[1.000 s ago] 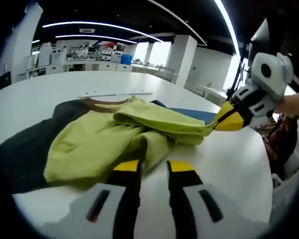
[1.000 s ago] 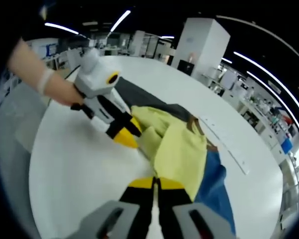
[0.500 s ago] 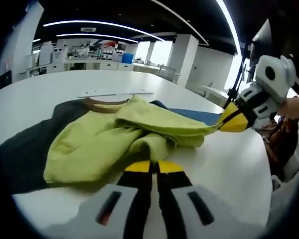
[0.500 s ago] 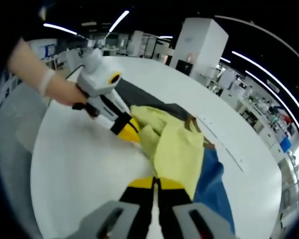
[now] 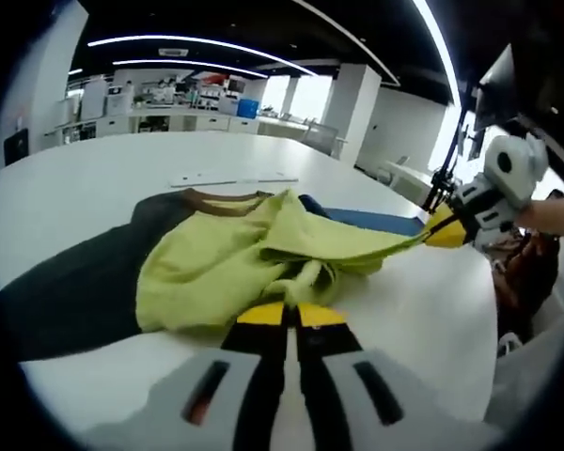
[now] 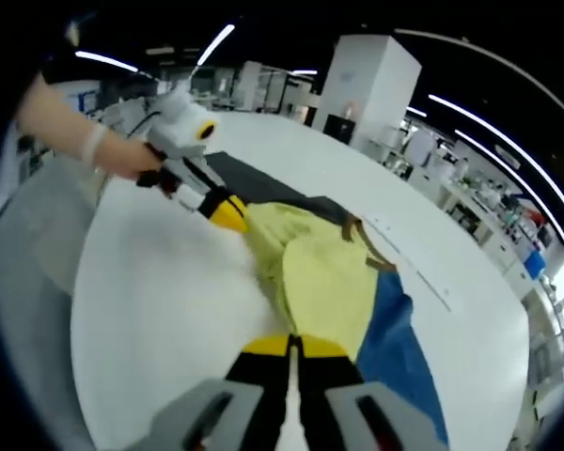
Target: Fold the garment on the visible template until the final outline fits inside the template.
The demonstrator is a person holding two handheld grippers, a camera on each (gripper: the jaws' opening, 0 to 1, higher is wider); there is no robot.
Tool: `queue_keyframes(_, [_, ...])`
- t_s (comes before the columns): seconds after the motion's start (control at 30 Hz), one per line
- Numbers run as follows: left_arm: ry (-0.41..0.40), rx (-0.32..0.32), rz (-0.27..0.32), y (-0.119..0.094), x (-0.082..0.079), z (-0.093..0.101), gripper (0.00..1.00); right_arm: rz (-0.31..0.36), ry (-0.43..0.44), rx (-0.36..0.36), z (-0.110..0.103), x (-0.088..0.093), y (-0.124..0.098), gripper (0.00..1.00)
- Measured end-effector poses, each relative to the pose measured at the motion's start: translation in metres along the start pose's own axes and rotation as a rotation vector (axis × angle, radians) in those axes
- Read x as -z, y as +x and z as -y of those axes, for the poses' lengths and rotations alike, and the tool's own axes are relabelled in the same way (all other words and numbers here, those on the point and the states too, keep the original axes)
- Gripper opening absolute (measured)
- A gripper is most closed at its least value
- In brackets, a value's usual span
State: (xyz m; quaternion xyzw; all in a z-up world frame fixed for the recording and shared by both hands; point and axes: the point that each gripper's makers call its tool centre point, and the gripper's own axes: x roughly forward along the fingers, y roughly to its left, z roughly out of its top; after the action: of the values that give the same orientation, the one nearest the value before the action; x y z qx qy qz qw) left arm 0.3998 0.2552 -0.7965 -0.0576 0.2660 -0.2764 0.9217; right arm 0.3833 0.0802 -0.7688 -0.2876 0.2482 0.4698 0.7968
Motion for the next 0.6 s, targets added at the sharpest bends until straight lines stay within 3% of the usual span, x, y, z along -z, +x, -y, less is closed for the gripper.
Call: queue_keyframes(0.6, [-0.048,-0.098,-0.062,-0.102,0.050,-0.016,0.00,-0.041,0.030,-0.058,-0.050,0.037,-0.038,0.00])
